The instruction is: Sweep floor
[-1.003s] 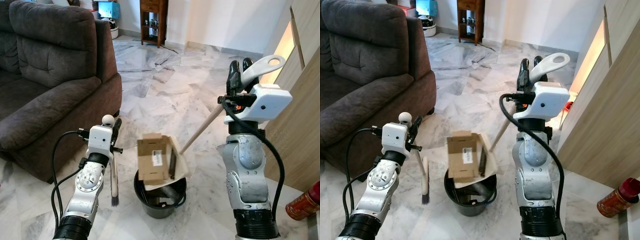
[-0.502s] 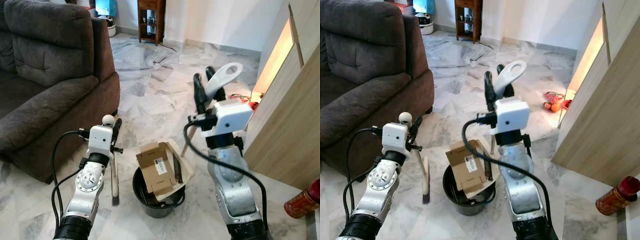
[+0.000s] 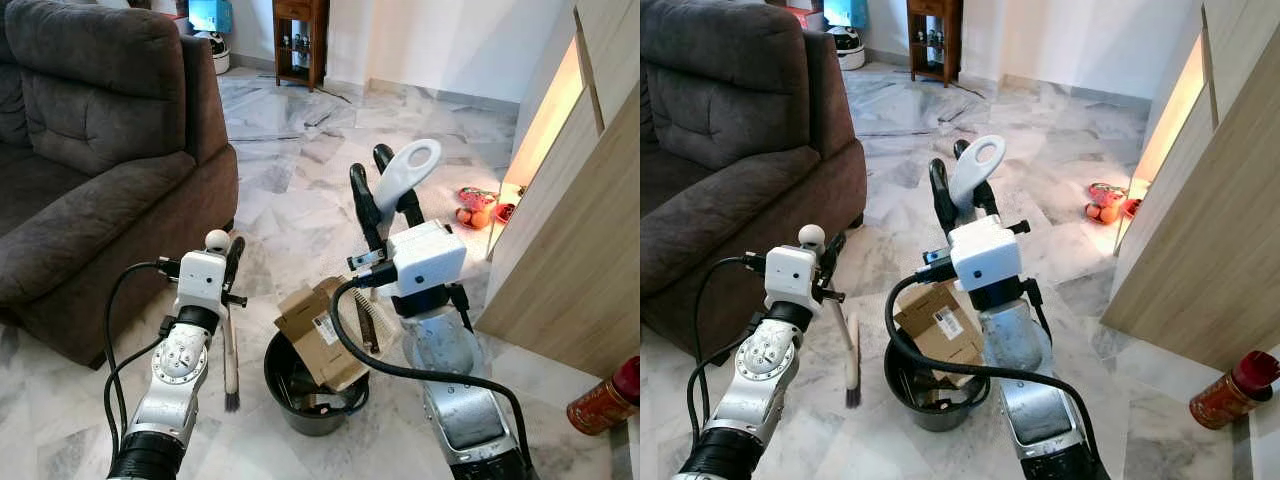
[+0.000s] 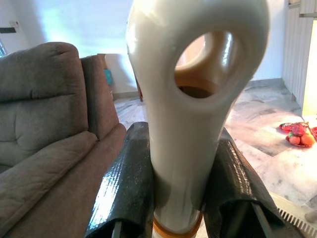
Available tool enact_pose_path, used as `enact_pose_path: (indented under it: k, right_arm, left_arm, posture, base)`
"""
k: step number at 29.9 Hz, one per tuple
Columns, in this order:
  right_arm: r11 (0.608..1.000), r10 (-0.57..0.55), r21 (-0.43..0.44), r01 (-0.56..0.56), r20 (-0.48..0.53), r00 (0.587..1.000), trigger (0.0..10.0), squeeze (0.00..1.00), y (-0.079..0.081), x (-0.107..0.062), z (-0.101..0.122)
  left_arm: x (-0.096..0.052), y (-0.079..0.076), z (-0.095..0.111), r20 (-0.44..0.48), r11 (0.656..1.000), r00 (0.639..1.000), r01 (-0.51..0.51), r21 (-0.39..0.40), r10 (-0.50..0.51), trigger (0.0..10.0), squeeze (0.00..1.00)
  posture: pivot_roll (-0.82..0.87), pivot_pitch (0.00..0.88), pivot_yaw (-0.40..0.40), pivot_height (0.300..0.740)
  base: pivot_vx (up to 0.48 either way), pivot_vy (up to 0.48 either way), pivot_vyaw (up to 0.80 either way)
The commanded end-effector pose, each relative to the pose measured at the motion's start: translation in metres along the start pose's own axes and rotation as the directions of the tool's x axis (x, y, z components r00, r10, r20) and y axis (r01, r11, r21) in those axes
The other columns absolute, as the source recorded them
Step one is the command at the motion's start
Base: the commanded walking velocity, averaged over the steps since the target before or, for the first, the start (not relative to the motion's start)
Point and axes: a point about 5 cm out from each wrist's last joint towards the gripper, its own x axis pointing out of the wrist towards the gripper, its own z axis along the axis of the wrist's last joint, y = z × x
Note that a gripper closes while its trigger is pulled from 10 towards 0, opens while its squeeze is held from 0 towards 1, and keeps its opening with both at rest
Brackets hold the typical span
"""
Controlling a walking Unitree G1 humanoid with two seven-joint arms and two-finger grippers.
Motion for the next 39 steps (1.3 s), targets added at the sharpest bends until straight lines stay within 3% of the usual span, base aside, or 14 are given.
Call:
enact_pose_path:
  k: [1, 24, 39]
  right_arm:
    - [1.0, -0.002, -0.016, 0.004, 0.123, 0.992, 10.0, 0.0, -0.002, 0.006, 0.022]
    - [0.989, 0.097, -0.122, -0.079, 0.15, 0.984, 10.0, 0.0, 0.009, 0.005, 0.025]
    - [0.979, 0.095, -0.195, -0.059, 0.181, 0.979, 10.0, 0.0, 0.004, 0.011, 0.028]
  left_arm:
    - [0.005, 0.0, 0.01, 0.054, 1.0, 0.998, 0.012, 0.013, -0.013, 10.0, 0.0]
    - [0.006, 0.0, 0.01, 0.05, 1.0, 0.999, 0.004, 0.009, -0.004, 10.0, 0.0]
    - [0.006, 0.0, 0.01, 0.05, 1.0, 0.999, -0.002, 0.01, 0.002, 10.0, 0.0]
  posture:
    - [0.02, 0.0, -0.006, 0.74]
    - [0.03, 0.0, -0.019, 0.74]
    - [0.03, 0.0, -0.027, 0.74]
  base:
    - [0.0, 0.0, 0.0]
    - [0.0, 0.0, 0.0]
    - [0.0, 0.0, 0.0]
